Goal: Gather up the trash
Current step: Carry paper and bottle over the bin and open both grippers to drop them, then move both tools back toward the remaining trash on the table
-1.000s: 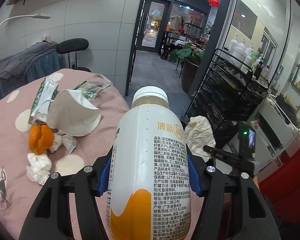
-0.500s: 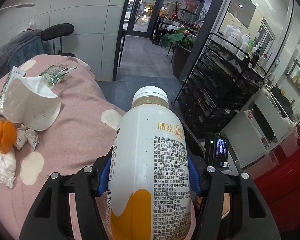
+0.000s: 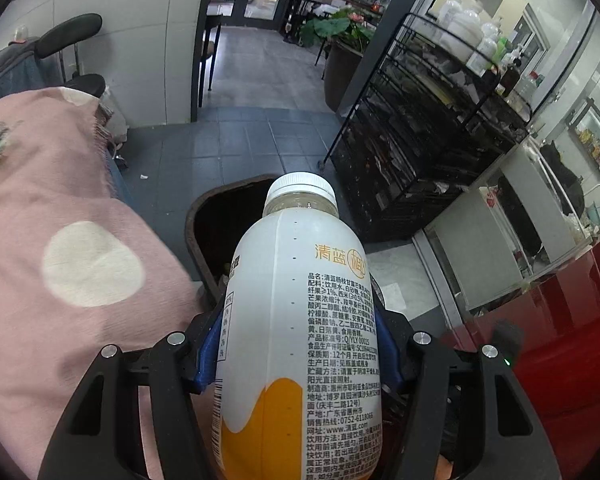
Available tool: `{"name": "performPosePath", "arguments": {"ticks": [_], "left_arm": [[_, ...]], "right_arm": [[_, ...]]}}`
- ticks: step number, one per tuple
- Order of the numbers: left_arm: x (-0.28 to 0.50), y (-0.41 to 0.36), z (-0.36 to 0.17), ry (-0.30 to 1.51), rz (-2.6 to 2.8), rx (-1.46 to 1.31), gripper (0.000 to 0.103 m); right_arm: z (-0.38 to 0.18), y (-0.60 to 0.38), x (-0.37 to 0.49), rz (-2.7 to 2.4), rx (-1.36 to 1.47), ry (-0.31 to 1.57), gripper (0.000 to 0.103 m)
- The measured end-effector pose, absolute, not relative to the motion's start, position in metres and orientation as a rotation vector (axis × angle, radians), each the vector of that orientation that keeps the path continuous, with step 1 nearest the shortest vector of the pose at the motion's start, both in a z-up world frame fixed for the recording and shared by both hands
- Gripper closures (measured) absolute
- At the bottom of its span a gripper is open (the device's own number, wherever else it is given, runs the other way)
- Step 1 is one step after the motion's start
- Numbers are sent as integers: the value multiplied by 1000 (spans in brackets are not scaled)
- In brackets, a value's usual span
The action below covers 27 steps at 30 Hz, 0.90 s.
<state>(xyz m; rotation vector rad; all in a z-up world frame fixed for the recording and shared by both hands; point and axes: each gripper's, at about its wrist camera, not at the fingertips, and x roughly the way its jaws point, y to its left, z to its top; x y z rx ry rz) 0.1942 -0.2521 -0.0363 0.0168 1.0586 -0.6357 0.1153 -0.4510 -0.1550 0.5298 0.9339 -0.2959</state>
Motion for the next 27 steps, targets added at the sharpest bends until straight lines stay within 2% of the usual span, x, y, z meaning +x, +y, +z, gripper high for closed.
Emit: {"name": "performPosePath", "arguments": {"ticks": [13,14,18,27], "left_arm": [[210,-288,-78,1192,-595,114,42],[211,-287,-79,1195,-589,119,40],[210,-288,-77,1187,-605,112,16],[185,-267,-45,1087,-646,140,11]], "right_arm": [[-152,-467,89,-333,556,927,24],[-151,-466,89,-329,558,924,24],[-147,-465,91,-328,549,921,24],[-125,-459,87,-314,517,888,23]]}}
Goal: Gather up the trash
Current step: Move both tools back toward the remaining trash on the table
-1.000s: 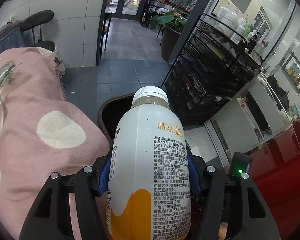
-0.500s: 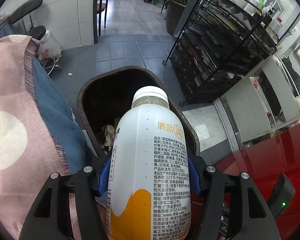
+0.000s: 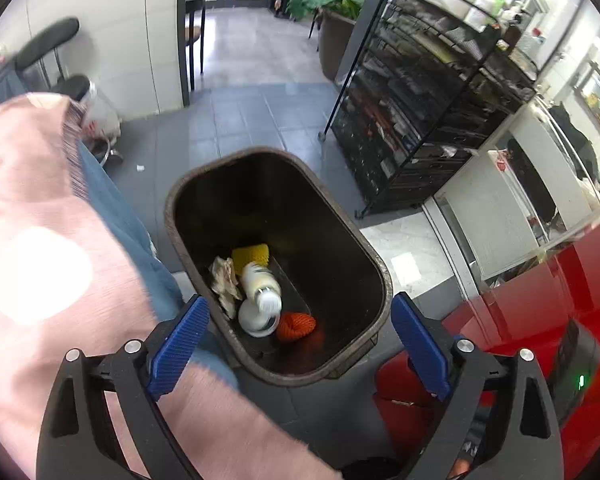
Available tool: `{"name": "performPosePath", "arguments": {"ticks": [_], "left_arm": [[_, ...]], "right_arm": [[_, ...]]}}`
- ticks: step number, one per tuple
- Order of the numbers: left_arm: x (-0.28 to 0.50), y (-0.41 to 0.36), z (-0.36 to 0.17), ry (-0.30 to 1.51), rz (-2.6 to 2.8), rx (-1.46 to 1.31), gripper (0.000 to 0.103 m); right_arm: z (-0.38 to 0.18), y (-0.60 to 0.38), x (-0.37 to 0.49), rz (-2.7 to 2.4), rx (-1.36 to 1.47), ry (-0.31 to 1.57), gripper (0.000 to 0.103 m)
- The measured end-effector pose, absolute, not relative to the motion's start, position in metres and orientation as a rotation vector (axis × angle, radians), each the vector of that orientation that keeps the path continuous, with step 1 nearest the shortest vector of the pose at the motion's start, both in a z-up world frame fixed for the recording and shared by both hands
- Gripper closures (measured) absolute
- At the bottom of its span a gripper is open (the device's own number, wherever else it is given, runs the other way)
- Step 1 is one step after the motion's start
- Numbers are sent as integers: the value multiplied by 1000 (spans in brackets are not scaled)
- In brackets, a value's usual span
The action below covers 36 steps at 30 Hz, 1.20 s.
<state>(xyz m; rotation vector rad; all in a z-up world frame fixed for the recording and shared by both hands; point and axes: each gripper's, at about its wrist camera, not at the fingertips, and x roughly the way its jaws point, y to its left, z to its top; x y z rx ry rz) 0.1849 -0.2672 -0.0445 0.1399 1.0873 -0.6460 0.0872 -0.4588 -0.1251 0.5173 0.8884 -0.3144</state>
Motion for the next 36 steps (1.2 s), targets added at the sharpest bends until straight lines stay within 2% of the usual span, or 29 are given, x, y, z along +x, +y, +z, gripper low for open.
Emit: {"name": "performPosePath", "arguments": {"ticks": [7,19,36], "left_arm": [[154,-225,-14,952,-644,150,7],[144,-119,0,843,-405,147,7],[184,32,-27,925,-53,58,9]], "right_arm": [[-102,-434,98,-255,483,858,22],[-60,-364,121,-81,354,821,21],[-15,-230,172,235,112,819,21]]}}
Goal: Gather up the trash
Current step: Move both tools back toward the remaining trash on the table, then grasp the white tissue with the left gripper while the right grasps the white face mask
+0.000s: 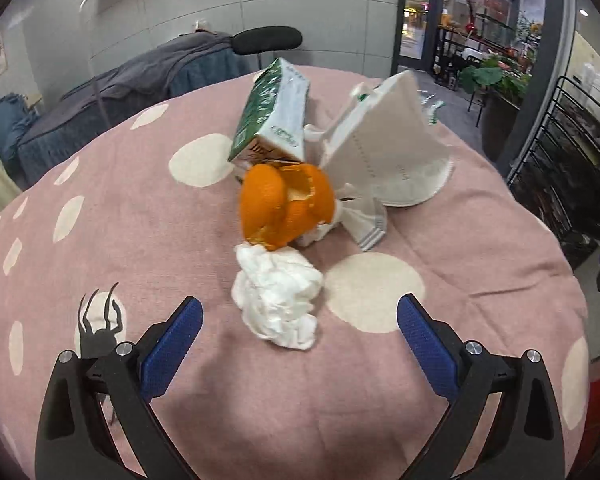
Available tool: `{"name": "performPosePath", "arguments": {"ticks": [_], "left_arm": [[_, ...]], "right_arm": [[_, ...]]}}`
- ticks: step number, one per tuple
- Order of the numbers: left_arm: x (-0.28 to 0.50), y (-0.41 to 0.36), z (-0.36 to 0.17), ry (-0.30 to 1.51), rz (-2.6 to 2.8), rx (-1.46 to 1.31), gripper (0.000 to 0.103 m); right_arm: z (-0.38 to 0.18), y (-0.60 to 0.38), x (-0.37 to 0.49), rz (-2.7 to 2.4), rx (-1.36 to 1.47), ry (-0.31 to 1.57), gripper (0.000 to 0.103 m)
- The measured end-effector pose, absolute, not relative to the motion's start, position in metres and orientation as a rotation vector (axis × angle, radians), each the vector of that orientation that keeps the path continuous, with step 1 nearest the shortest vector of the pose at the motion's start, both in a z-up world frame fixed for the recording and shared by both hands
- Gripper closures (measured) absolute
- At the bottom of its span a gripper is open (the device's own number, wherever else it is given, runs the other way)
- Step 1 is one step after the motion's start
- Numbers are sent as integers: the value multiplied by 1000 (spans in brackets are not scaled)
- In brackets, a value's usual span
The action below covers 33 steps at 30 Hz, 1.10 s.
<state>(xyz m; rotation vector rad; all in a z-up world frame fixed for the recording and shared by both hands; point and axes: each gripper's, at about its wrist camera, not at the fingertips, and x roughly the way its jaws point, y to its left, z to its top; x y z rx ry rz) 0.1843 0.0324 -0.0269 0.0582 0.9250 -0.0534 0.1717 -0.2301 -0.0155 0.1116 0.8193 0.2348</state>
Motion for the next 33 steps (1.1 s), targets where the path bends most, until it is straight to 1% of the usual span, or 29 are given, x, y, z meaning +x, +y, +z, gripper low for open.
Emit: {"name": "performPosePath", "arguments": {"ticks": [2,4,6,7,8,9,11,12,15,19,21,23,24,25,26,27,28,29,31,33], "left_arm": [[192,40,-33,958,-48,48,11],[199,44,-39,987,-41,51,17],[203,48,-43,1014,-41,28,32],[205,50,-44,1023,-49,12,36],[204,53,-44,1023,-52,4,44],[203,55,-43,1017,-60,-10,56],[199,58,-39,993,-85,-51,68],[194,60,-34,967,-81,-64,72],[178,61,-20,894,-76,-86,75],[160,58,-6,832,-85,-90,76],[157,57,-4,823,-100,-102,76],[158,58,-6,827,-114,-105,76],[158,58,-7,829,-117,-106,76],[158,59,-7,831,-120,-108,76],[157,58,-8,833,-121,-111,76],[157,57,-8,835,-122,-113,76],[157,56,-8,835,-123,-113,76],[156,56,-8,834,-124,-113,76],[154,54,-8,828,-126,-107,76],[151,51,-7,825,-128,-98,76]], "right_arm": [[-13,-218,178,261,98,822,21],[-12,-207,185,281,74,824,21],[-10,-197,192,298,50,830,21],[-10,-192,196,307,39,835,21],[-11,-187,201,312,29,840,21],[-11,-182,207,315,17,847,21],[-12,-173,219,322,-7,863,21],[-14,-167,226,325,-19,872,21],[-20,-150,251,331,-59,905,21],[-32,-130,290,313,-112,959,23],[-40,-125,312,307,-118,997,30],[-48,-123,328,294,-104,1032,45],[-49,-123,333,282,-103,1032,48],[-48,-122,335,272,-110,1019,57],[-46,-122,336,272,-114,1015,71],[-44,-122,335,275,-110,1011,76],[-42,-123,332,285,-100,1006,89],[-41,-124,329,296,-91,1004,95],[-37,-125,317,304,-90,984,99],[-32,-129,303,317,-72,970,100]]}}
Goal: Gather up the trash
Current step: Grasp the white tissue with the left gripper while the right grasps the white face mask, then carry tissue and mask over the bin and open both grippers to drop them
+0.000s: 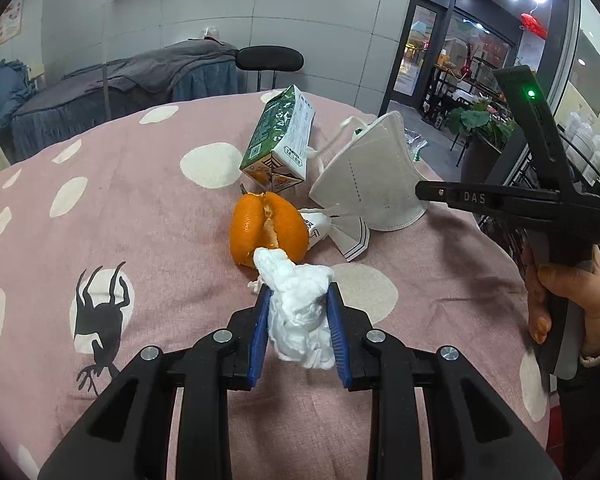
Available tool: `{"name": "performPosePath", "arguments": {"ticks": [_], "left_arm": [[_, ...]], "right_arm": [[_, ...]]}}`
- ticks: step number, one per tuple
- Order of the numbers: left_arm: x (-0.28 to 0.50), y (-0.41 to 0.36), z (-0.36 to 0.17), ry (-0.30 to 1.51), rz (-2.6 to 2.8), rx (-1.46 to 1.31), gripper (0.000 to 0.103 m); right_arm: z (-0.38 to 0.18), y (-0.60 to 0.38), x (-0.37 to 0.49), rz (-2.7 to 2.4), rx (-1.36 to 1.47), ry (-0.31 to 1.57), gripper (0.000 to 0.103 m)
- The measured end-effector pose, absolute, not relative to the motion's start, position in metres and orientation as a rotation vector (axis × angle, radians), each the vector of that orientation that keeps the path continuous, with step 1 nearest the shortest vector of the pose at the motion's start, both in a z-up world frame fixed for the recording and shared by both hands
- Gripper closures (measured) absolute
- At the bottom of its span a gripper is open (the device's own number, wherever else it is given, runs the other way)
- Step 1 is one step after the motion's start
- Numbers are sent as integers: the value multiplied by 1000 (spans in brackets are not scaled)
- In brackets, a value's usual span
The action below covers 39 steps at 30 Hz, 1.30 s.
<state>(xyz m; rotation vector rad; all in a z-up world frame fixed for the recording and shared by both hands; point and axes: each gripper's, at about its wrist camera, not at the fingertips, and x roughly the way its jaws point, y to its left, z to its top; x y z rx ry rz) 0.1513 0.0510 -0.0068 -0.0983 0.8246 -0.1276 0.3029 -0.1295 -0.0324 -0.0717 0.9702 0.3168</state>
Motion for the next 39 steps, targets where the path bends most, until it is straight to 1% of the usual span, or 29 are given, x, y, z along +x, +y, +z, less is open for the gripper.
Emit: {"name": "performPosePath", "arguments": {"ticks": [10,17,25,33,39], "left_arm": [[138,29,3,805,-161,-68,76],[130,3,11,785,-204,-37,76],[128,-39,18,771,-291,3,76],[132,-79,16,784,-368,33,76],[136,-101,17,800,-420,43,77]], "right_arm": [[2,-165,233,362,40,863,100],[25,-214,195,324,122,792,100],[33,-284,165,191,185,739,100],[19,-357,153,23,239,737,100],[-30,-386,167,-74,262,829,100]]}}
